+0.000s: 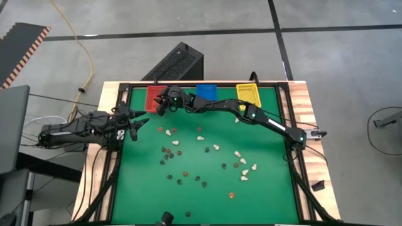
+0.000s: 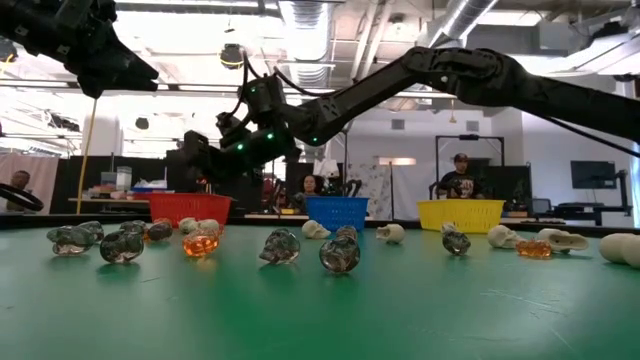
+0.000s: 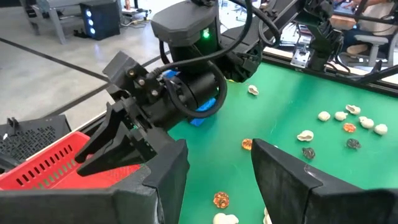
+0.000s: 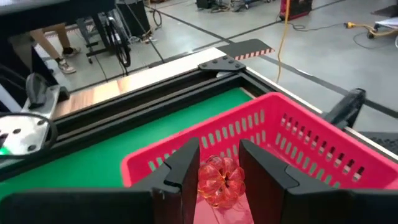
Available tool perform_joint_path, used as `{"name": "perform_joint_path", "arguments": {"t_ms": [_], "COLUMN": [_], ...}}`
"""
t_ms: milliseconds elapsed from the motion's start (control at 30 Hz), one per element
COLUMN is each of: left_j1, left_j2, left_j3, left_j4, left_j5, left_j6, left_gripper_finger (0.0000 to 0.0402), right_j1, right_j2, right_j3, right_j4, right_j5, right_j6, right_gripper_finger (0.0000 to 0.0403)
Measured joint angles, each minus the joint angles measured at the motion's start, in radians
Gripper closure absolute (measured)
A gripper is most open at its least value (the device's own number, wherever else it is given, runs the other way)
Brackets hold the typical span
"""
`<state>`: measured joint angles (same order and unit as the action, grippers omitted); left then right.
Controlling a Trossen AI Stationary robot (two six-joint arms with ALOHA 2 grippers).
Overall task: Sort Halloween decoration
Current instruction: Put the orange pumpkin toy into the red bin
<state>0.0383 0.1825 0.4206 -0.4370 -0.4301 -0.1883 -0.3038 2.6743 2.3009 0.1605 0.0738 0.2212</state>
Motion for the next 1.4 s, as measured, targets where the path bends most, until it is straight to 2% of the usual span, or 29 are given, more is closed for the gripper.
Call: {"name": "perform_joint_path", "arguments": {"t_ms": [233,500,633,767,967,1167,1300,1400], "left_j1": [0.000,0.000,0.000,0.000,0.000,0.000,0.000,0.000], "left_j2": [0.000,0.000,0.000,0.000,0.000,0.000,0.000,0.000], "left_j3": [0.000,0.000,0.000,0.000,0.000,0.000,0.000,0.000], "left_j4": [0.000,0.000,0.000,0.000,-0.001,-0.003,-0.003,-0.003], "left_j5": [0.000,0.000,0.000,0.001,0.001,0.002,0.001,0.001], "left_j6": [0.000,-0.001,-0.001,-0.001,-0.004,-0.004,-0.004,-0.004], "left_gripper_finger": [0.0233,0.0233,0.0233,0.0233,0.0233,0.0233,0.0233,0.0233], "right_j1": [-0.002,-0.003,0.000,0.010,0.031,0.038,0.037,0.034], "right_j2": [0.000,0.000,-0.021,-0.106,-0.291,-0.545,-0.703,-0.803], "right_j3": [0.000,0.000,-0.002,-0.002,0.000,0.000,0.000,0.000], "right_j4": [-0.016,-0.018,-0.029,-0.096,-0.321,-0.709,-0.997,-1.229], "right_j5": [0.003,0.004,0.004,0.004,-0.005,-0.045,-0.045,-0.023], "right_j6": [0.022,0.018,-0.009,-0.090,-0.253,-0.425,-0.455,-0.406], "right_gripper_finger": [0.0238,0.0181,0.0174,0.0180,0.0188,0.0189,0.0189,0.0189]}}
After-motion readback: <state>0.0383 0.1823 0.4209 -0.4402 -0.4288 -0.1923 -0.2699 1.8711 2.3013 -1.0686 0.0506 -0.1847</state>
